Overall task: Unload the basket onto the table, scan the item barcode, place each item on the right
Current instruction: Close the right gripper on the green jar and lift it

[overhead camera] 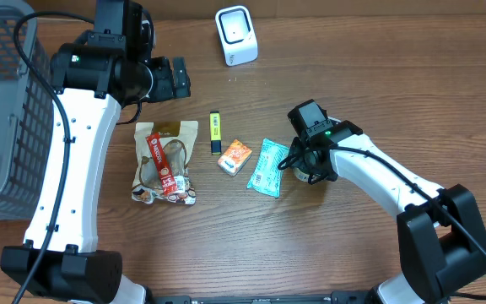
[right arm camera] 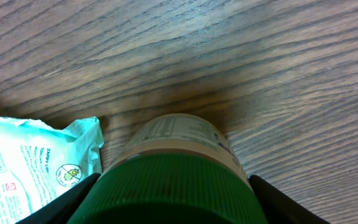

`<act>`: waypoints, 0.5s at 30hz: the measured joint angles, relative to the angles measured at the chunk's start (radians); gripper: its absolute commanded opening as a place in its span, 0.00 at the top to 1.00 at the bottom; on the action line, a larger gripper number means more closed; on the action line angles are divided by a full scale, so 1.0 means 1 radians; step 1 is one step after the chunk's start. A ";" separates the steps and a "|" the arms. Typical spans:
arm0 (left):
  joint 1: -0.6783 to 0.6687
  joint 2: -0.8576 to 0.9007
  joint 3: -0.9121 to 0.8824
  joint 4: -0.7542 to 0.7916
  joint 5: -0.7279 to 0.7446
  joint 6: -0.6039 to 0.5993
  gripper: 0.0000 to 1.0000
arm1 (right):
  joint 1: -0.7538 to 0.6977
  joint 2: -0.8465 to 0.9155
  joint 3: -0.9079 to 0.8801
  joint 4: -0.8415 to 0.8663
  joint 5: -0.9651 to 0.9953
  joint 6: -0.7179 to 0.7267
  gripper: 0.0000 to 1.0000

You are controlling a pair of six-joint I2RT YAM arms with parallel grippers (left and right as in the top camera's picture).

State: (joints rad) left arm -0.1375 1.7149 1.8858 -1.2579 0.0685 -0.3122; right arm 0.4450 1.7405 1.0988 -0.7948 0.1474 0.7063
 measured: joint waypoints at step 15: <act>0.000 0.000 0.000 0.000 0.000 0.000 0.00 | 0.000 0.051 -0.007 0.017 0.000 0.000 0.32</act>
State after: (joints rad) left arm -0.1375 1.7149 1.8858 -1.2575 0.0681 -0.3126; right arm 0.4450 1.7916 1.0916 -0.7776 0.1474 0.7063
